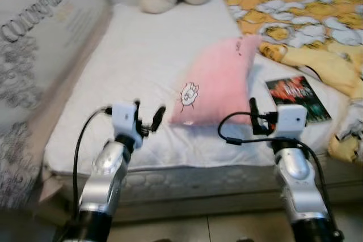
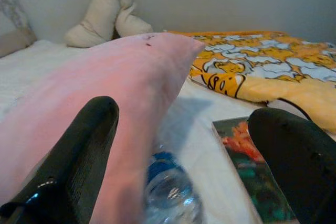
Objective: Clean up the room
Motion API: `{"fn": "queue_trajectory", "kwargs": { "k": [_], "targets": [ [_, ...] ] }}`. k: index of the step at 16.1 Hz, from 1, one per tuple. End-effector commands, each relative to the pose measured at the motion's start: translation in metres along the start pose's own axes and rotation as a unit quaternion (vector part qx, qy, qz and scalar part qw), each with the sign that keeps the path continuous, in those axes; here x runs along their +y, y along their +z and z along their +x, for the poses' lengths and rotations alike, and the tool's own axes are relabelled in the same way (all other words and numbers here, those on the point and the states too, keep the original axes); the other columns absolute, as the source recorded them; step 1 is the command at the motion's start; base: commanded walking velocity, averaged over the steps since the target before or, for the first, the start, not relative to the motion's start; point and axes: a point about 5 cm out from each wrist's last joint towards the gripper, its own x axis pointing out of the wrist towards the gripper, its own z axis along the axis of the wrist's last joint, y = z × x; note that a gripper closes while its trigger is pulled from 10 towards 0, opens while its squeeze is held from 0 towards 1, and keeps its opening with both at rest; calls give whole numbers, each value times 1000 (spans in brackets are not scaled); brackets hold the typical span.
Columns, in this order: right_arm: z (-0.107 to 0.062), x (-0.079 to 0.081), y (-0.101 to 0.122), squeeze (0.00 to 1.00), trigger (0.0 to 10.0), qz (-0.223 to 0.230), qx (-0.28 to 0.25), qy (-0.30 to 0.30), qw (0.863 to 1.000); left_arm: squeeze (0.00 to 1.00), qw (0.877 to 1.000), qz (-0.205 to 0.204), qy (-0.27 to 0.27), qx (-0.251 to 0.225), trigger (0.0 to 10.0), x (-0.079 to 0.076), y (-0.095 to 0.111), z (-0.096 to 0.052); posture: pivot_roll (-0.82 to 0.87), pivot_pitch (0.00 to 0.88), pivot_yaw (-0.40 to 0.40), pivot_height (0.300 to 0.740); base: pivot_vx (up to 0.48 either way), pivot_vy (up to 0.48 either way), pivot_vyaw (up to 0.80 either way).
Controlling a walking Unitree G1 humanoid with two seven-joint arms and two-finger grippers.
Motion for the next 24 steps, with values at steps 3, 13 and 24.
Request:
{"fn": "queue_trajectory", "kwargs": {
  "k": [3,13,24],
  "targets": [
    [7,0,9,0,10000,-10,-14,-1,1000,0,1000,3,-2,9,10000,-3,-4,1,-246,0,177,740,0,0,0],
    [12,2,11,0,10000,-12,-15,-2,1000,0,1000,-11,-9,-15,10000,-9,3,8,-251,0,182,740,283,0,0],
    [49,-10,58,0,10000,-21,-45,20,999,0,999,-29,27,-7,10000,-6,2,15,-260,0,188,740,279,141,0]
  ]
}}
